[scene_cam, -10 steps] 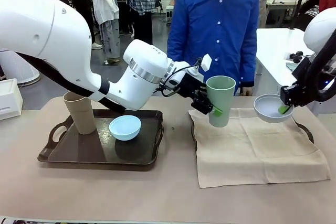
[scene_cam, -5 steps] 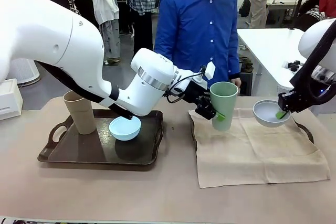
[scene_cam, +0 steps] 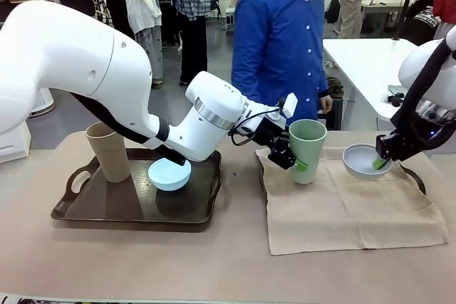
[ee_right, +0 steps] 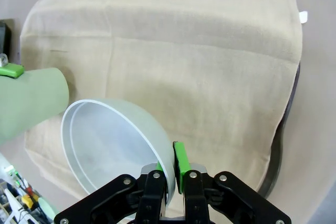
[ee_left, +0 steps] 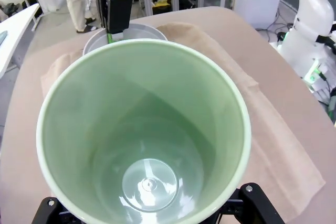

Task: Set up a tray with a mat and arrange the tableware.
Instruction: Place the Picnic Bowl and Reusable plastic cup back onto the Handle tray in front of the human's position.

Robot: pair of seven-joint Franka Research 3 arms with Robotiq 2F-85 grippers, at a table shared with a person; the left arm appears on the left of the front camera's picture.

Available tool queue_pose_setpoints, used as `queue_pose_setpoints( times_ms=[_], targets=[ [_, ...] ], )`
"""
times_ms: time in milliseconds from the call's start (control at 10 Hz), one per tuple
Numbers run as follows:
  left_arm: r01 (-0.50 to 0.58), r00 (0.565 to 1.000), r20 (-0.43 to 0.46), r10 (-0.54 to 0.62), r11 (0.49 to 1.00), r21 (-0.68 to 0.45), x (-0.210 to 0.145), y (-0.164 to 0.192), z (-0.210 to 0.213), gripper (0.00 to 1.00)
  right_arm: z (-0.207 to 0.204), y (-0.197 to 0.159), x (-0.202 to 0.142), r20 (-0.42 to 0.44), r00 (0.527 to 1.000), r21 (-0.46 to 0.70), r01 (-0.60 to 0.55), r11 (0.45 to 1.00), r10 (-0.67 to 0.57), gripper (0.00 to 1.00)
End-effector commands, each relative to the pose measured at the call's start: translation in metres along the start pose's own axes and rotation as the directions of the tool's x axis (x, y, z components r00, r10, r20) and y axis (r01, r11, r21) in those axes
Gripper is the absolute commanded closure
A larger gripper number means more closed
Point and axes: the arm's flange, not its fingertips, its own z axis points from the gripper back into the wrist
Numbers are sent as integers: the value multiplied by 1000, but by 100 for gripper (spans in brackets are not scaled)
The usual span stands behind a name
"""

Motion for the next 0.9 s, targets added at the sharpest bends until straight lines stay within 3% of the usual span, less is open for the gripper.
queue_pose_setpoints(
  times_ms=[0, 800],
  targets=[
    [29, 1000, 4, -29, 999, 21, 2, 3, -1, 16, -13, -7, 4, 31, 999, 14, -15, 1000, 14, 93],
    [7, 1000, -23, -7, 1000, -11, -5, 6, -7, 16, -27, -21, 6, 17, 1000, 15, 15, 1000, -15, 93]
  ],
)
